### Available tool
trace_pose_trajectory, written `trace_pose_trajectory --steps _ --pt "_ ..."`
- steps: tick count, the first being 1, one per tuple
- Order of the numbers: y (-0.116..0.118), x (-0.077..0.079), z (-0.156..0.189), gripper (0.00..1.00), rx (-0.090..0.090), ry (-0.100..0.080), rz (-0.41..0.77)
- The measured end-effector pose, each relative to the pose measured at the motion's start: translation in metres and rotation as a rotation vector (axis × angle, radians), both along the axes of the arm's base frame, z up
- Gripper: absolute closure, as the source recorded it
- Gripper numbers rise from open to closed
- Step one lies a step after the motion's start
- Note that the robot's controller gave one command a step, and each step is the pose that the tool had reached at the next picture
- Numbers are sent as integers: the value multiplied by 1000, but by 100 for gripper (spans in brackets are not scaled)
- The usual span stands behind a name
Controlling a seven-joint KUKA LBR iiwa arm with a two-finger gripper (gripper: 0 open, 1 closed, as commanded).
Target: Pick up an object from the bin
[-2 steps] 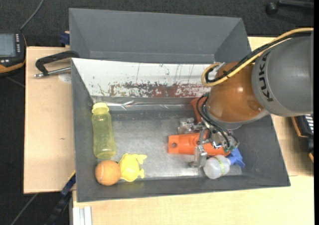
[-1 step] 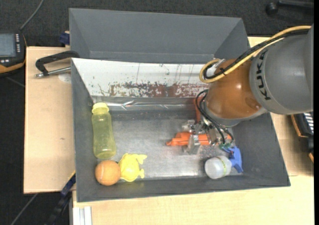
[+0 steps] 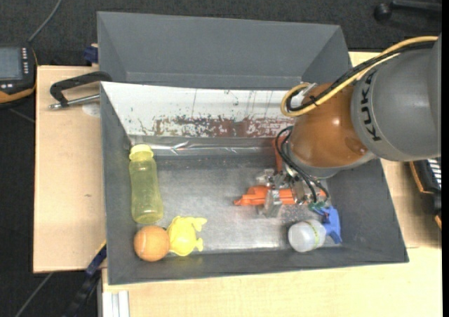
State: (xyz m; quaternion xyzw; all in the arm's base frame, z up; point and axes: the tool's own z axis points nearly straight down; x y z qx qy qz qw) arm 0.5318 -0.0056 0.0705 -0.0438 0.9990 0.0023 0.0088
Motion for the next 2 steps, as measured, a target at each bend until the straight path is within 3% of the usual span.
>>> trace_pose_trajectory --steps 1,2 --pt "0 -1 2 100 0 1 0" --pt "0 -2 30 100 0 5 0"
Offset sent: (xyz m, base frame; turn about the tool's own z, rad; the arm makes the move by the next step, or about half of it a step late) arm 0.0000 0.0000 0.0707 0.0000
